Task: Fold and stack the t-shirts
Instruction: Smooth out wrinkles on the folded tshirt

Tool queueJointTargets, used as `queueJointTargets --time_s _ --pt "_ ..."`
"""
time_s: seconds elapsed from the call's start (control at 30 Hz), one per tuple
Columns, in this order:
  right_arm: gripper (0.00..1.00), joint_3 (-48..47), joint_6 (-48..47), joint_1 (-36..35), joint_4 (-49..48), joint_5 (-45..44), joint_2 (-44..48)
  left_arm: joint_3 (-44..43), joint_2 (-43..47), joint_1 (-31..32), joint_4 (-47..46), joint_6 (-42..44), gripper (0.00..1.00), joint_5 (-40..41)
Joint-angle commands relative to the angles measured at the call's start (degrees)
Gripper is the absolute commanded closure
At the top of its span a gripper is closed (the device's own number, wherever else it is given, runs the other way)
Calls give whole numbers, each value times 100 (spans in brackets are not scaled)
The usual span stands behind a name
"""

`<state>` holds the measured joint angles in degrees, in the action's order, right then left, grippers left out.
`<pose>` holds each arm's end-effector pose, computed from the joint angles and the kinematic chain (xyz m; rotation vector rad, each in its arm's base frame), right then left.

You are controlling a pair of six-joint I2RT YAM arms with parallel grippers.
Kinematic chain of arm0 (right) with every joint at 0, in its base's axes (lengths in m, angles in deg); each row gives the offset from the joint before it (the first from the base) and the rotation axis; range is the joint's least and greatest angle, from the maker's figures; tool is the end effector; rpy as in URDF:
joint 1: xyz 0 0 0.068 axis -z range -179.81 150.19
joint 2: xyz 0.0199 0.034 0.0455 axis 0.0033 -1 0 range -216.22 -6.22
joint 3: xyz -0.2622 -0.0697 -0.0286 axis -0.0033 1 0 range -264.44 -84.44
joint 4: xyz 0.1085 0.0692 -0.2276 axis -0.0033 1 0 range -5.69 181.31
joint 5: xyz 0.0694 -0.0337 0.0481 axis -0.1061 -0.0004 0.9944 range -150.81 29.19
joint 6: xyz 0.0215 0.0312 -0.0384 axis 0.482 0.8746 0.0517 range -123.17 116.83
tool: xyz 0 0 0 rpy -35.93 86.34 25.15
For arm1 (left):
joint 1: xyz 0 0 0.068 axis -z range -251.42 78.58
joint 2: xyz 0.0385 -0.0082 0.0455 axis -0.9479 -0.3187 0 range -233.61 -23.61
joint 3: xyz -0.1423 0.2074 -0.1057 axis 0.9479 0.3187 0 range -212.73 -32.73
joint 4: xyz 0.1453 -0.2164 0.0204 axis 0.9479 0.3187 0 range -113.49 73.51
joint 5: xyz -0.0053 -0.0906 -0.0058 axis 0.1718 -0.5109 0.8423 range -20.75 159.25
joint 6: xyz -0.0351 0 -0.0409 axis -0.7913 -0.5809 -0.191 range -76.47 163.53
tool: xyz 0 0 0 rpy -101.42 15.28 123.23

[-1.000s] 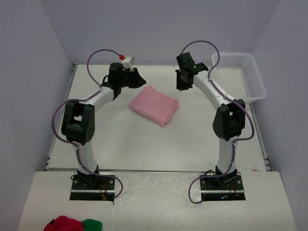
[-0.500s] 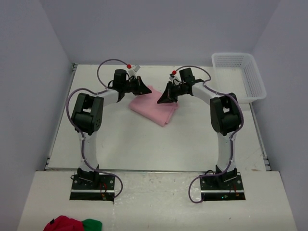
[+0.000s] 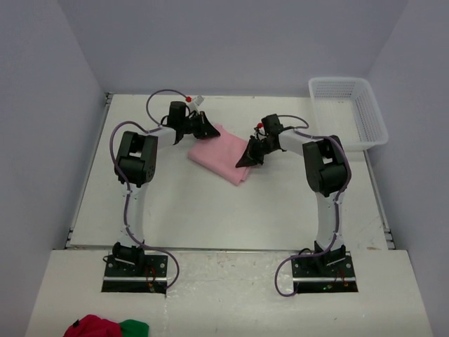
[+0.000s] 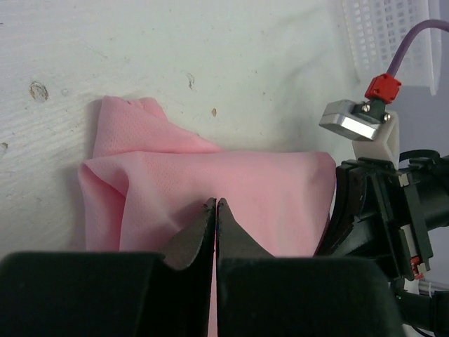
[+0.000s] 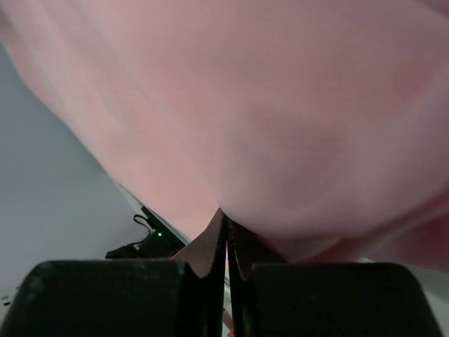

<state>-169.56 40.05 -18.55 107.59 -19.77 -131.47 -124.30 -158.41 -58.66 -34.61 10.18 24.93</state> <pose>0.4125 0.1647 0.1268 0.3576 2.8358 1.2598 0.4919 -0.1369 0.1238 0.0930 2.2221 -1.2829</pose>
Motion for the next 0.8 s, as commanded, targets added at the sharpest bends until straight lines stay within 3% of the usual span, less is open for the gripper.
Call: queueJointTargets --time_s 0.0,0.23,0.4,0.77 --pt "100 276 -68 11 308 -631 475 -265 -72 -62 206 153 100 46" --pt "100 856 46 -42 158 -947 510 -72 -178 -89 224 223 100 98" --pt "100 840 -7 -51 448 -1308 537 69 -196 -115 443 372 100 291" --pt "100 400 -147 -42 1116 -2055 677 1290 489 -238 576 609 100 1039"
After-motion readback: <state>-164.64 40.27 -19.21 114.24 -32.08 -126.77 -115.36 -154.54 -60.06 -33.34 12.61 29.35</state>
